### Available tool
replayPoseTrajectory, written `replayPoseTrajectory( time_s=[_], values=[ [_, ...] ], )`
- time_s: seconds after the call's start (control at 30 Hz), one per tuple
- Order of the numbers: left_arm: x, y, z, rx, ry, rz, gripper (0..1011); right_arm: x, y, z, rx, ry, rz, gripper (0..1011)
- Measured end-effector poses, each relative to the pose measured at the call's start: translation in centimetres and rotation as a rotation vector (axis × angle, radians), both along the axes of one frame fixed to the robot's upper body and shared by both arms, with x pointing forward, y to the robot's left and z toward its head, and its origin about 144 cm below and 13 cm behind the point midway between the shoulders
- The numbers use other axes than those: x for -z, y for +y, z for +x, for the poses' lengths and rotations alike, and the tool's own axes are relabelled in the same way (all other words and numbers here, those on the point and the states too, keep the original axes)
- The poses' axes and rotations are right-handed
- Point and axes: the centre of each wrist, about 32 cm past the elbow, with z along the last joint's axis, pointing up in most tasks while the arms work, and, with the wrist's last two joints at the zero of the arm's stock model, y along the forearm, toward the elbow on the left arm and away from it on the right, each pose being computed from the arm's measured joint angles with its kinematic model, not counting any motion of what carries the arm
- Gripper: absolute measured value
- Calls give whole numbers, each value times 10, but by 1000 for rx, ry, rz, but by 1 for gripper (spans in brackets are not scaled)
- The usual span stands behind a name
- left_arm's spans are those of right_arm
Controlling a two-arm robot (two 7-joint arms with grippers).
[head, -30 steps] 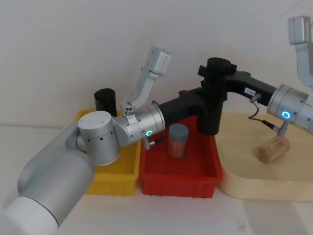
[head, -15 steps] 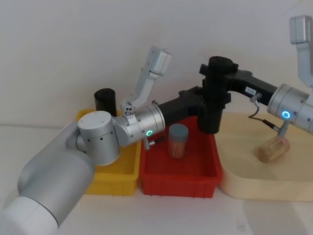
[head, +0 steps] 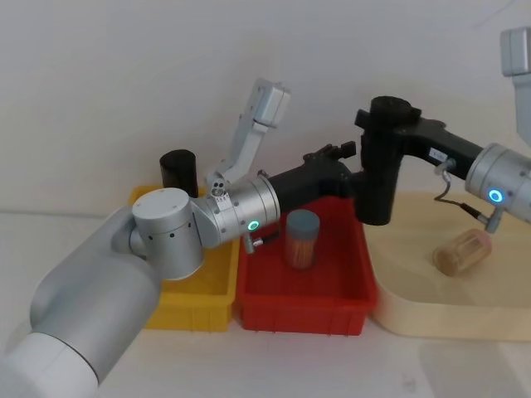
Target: Pick up the garbage bag with the one hand and transfer it to the other hand.
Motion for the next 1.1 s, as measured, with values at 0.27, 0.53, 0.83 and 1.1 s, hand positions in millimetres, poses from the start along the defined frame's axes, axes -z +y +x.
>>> replayPoseTrajectory(
  time_s=[0.27, 0.53, 0.83, 1.1],
  values=[
    [0, 0, 0, 0, 0, 0, 1002, 0, -10, -5, 89, -3, -82, 547],
    [0, 0, 0, 0, 0, 0, 1002, 3, -22, -9, 197, 11, -196, 547],
    [0, 0, 0, 0, 0, 0, 1001, 14, -31, -9, 302, 44, -339, 653],
    [0, 0, 0, 0, 0, 0, 1001, 24, -37, -5, 378, 76, -452, 912]
  ],
)
